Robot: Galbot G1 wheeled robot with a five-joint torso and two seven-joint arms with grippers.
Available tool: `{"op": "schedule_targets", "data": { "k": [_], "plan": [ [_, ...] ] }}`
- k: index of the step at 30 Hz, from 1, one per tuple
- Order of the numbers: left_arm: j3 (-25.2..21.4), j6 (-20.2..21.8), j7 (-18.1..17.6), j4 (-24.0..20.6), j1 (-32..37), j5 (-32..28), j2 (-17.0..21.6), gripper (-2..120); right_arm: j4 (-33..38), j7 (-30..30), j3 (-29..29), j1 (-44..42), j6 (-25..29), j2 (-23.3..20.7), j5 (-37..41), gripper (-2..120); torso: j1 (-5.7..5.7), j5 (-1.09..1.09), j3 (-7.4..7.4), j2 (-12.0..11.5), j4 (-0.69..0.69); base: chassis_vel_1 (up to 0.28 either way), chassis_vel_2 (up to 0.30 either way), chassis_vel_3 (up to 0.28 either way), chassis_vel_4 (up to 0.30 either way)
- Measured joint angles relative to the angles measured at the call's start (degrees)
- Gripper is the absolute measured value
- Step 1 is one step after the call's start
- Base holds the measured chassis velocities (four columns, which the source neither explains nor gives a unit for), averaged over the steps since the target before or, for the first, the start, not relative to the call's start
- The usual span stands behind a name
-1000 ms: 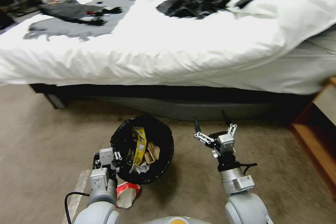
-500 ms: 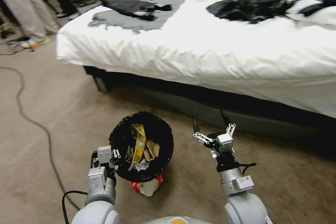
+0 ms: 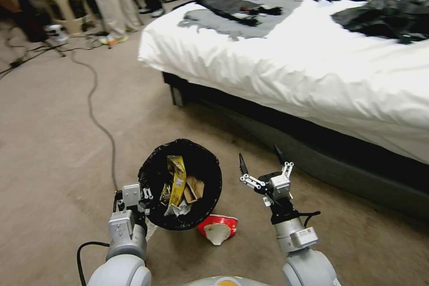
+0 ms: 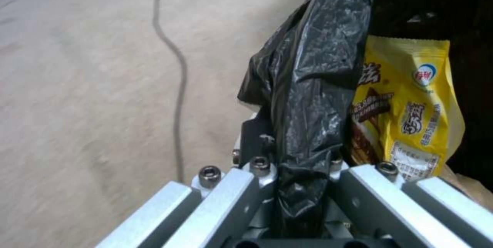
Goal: Pick up the trash bin, then pick up the garbage from the floor and place it into the trash bin.
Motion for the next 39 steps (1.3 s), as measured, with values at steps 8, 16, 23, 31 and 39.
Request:
{"op": "schedule_targets", "data": {
  "k": [8,16,23,31,39],
  "plan": [
    [-0.4,-0.3,0.0,-0.1,0.2,-0.3,-0.2,0,-1.2,-0.9,-0.5,0.6,0.0,-0.2,0.3,100,0.00,0.00,0.00,0.0,0.00,0.107,0.131,0.126,0.126],
    [-0.6,-1.3,-0.3,0.1,-0.1,-0.5,-0.3,0,-1.9,-1.5,0.5,1.0,0.7,-1.0,0.9,100,0.00,0.00,0.00,0.0,0.01,0.081,0.081,0.087,0.082],
    [-1.3,-1.9,-0.2,0.3,-0.2,-1.0,-0.5,0,-3.1,-3.4,2.1,1.4,0.4,-2.2,1.4,100,0.00,0.00,0.00,0.0,0.00,0.000,0.000,0.000,0.000],
    [-1.7,-1.9,-0.1,0.8,-0.8,-1.4,-0.3,0,-4.2,-9.8,3.4,1.8,-6.6,-5.0,6.7,100,0.00,0.00,0.00,0.0,0.00,0.000,0.000,0.000,0.000],
    [-1.9,-1.8,0.0,1.5,-0.9,-1.1,0.0,0,-8.0,-16.0,1.8,3.5,-17.9,-9.8,12.7,100,0.00,0.00,0.00,0.0,0.01,0.000,0.000,0.000,0.000]
  ]
}}
